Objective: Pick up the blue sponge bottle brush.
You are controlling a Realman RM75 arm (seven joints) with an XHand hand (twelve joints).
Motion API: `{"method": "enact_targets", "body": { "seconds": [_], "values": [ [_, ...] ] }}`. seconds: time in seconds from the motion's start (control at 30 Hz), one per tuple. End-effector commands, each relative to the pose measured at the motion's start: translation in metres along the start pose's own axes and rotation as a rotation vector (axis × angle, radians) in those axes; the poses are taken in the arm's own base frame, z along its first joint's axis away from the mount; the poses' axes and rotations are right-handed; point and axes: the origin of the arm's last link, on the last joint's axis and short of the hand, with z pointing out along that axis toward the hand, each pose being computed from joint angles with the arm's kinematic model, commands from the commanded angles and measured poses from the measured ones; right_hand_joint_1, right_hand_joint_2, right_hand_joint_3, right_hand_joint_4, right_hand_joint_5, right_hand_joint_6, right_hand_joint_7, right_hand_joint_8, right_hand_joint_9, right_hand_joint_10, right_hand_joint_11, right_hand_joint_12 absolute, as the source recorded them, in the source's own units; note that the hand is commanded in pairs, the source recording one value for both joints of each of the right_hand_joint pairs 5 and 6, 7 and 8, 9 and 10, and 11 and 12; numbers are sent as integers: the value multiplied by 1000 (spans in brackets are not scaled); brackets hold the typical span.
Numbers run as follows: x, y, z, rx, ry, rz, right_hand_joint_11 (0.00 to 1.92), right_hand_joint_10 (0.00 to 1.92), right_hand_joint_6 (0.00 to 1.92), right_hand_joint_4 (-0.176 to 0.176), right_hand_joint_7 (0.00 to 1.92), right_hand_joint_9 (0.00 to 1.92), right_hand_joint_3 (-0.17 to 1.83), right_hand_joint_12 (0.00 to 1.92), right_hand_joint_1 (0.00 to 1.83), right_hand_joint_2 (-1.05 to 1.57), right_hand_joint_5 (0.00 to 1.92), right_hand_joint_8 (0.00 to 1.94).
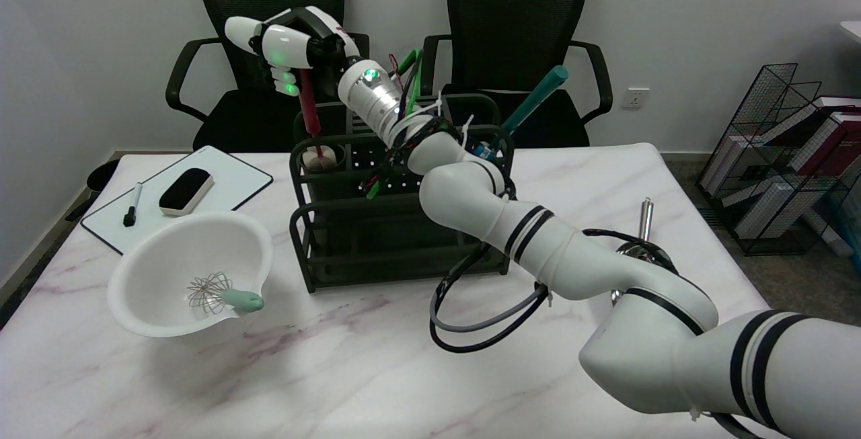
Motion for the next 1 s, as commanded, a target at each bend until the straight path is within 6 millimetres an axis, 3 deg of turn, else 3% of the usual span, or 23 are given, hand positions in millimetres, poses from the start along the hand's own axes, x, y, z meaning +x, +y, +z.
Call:
{"method": "enact_targets", "body": {
  "seconds": [0.03,0.6,1.0],
  "values": [
    [-2,-29,5,79,-11,14,1920,1920,1920,0,1920,1920,493,1920,966,1571,1920,1920],
    [18,-91,-15,256,-19,-23,1920,1920,1920,0,1920,1920,493,1920,970,1571,1920,1920],
    [32,-121,-57,355,-26,-36,1920,1920,1920,0,1920,1920,450,1920,971,1571,1920,1920]
  ]
}}
